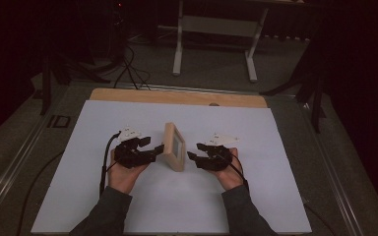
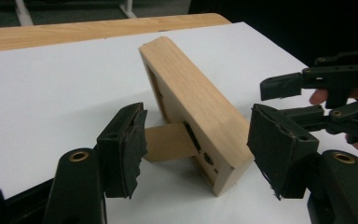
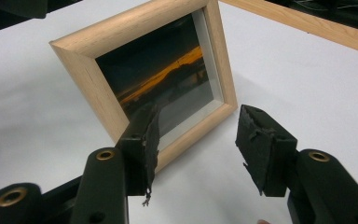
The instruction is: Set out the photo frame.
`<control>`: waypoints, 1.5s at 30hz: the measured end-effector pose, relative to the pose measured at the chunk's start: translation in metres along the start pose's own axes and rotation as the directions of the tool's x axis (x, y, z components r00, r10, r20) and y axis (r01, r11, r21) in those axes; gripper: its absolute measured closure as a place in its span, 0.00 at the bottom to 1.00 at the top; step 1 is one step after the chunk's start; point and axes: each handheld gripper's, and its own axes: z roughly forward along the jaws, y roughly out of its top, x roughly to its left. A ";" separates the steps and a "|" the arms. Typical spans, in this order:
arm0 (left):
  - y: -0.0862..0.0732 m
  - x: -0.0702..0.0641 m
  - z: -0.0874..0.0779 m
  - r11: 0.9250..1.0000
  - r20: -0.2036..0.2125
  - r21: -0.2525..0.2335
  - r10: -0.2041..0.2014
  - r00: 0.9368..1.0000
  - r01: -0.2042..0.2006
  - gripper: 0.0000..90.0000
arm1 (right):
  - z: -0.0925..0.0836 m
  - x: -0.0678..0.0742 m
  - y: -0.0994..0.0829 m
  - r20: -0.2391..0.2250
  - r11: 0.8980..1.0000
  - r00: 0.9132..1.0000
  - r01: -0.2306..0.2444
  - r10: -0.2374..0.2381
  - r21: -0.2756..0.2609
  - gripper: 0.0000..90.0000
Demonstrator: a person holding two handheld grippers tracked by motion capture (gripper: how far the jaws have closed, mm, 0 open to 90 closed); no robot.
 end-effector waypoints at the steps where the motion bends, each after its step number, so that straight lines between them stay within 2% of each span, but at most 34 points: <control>1: 0.000 0.000 0.000 1.000 0.004 0.000 0.002 1.000 -0.002 0.41 | 0.000 0.000 0.000 0.002 1.000 1.000 0.001 -0.001 0.002 0.53; 9: 0.000 -0.003 0.003 1.000 0.029 0.004 0.006 1.000 -0.006 0.39 | -0.001 -0.001 0.000 0.004 1.000 1.000 -0.007 0.007 0.000 0.53; 16: -0.001 -0.007 0.008 0.999 0.040 0.027 0.016 0.999 -0.017 0.38 | -0.002 -0.002 0.000 0.007 1.000 1.000 -0.005 0.005 -0.002 0.53; 26: -0.006 -0.017 0.020 0.997 0.040 0.059 0.042 0.998 -0.044 0.36 | -0.003 -0.002 0.000 0.014 1.000 1.000 -0.010 0.010 -0.008 0.51; 28: -0.007 -0.017 0.023 0.996 0.028 0.067 0.050 0.998 -0.052 0.36 | -0.003 -0.003 0.000 0.015 1.000 1.000 -0.009 0.009 -0.009 0.51; 34: -0.010 -0.016 0.028 0.995 0.020 0.084 0.048 0.999 -0.049 0.37 | -0.006 -0.005 0.001 0.020 1.000 1.000 -0.016 0.017 -0.019 0.51; 45: -0.009 -0.015 0.032 0.996 0.012 0.077 0.038 0.999 -0.039 0.38 | -0.007 -0.008 0.000 0.032 0.999 0.999 -0.029 0.030 -0.025 0.51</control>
